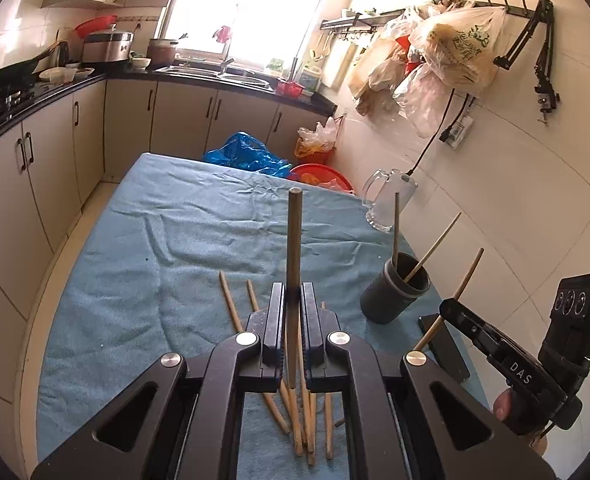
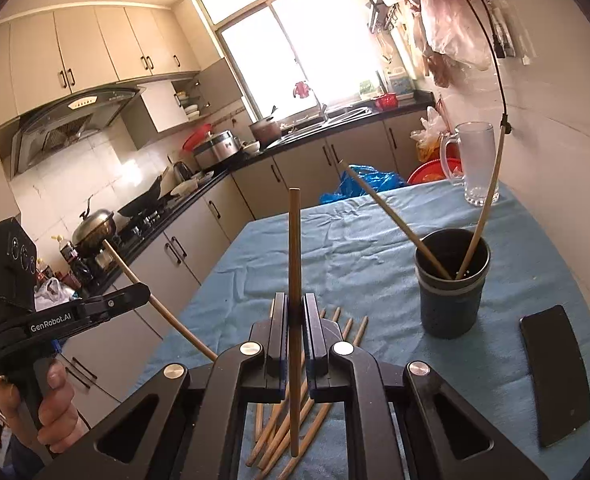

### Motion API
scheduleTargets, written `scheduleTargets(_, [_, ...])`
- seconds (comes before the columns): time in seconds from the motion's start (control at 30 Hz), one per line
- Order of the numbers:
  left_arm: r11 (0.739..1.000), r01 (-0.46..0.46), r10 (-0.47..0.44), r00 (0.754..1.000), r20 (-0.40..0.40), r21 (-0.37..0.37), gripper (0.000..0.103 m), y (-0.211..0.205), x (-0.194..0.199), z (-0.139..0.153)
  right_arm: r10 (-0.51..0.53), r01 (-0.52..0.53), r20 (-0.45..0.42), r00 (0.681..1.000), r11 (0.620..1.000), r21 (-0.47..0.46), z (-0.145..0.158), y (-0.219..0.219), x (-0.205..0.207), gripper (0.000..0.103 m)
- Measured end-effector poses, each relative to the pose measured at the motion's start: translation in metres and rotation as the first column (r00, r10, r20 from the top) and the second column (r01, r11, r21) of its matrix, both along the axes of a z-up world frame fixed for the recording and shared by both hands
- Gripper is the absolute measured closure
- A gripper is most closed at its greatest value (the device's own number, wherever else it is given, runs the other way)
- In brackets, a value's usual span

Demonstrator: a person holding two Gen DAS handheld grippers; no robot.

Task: Organize utensils
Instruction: 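Lift both held chopsticks upright and carry them over the black cup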

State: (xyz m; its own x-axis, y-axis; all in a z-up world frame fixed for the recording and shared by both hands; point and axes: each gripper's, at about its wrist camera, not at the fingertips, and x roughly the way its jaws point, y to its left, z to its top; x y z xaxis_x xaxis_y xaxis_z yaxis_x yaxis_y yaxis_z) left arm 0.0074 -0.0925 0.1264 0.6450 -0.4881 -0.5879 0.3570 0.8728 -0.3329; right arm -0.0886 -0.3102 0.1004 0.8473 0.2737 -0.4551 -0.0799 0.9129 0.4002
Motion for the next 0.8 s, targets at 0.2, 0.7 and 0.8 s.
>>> scheduleTargets(0.2, [1.000,0.023,-0.023,1.000,0.018,0.001,0.097,-0.009,-0.002,0.009,-0.020,0.020,0.009,1.000,1.000,0.004,0.004,-0.005,-0.004,0.095])
scheduleTargets(0.7, [0.995,0.097,-0.096,0.995,0.028,-0.015,0.097,-0.038,0.000,0.032,-0.087,0.086,0.035,0.996,0.996,0.032,0.014,-0.032,-0.016,0.095])
scheduleTargets(0.8, [0.994,0.112,-0.111,0.993,0.041,-0.012,0.097,-0.046,-0.001,0.038,-0.102,0.101,0.038,0.994,0.994,0.039,0.015,-0.039,-0.018,0.095])
